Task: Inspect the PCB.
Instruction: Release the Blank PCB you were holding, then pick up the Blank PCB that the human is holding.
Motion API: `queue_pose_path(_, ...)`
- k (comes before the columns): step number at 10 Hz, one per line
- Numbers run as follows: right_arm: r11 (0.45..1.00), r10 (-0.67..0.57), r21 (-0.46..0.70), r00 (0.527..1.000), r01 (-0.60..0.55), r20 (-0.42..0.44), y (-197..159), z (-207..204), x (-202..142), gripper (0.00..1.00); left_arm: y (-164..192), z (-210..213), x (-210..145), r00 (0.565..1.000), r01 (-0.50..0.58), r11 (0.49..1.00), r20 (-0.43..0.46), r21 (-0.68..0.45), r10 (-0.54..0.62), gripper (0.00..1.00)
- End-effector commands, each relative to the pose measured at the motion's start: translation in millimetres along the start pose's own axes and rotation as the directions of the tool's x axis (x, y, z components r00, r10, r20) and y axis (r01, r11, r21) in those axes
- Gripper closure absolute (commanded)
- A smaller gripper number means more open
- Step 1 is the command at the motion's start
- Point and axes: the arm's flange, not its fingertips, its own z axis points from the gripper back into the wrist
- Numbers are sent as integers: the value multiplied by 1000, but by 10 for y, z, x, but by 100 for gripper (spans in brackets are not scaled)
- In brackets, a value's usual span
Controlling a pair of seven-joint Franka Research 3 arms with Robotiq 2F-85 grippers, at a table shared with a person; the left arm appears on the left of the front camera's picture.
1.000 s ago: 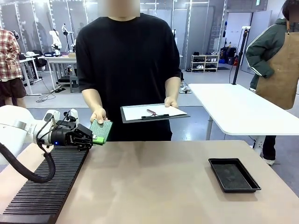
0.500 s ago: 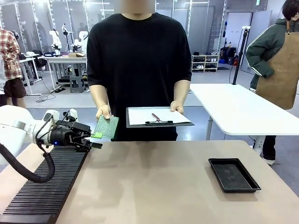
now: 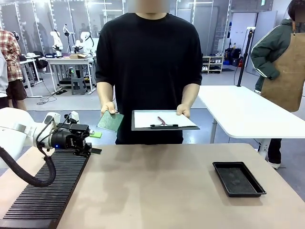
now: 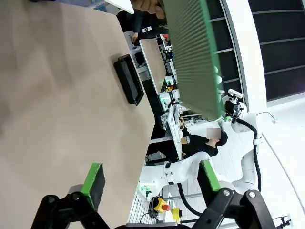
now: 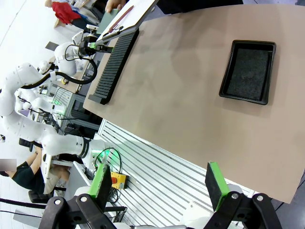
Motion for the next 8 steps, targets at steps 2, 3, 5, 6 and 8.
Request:
queue_pose_path(2,1000,16,11,1000,-16,4,6,10,7,0,0,0,0,1000,0,1000,0,0,0,0)
queue_pose_path(3,1000,16,11,1000,-16,4,6,10,7,0,0,0,0,1000,0,1000,0,0,0,0)
queue_pose_path(5,1000,16,11,1000,-16,4,6,10,7,0,0,0,0,1000,0,1000,0,0,0,0)
queue_pose_path(6,1000,16,11,1000,-16,4,6,10,7,0,0,0,0,1000,0,1000,0,0,0,0)
queue_pose_path(8,1000,16,11,1000,-16,4,6,10,7,0,0,0,0,1000,0,1000,0,0,0,0)
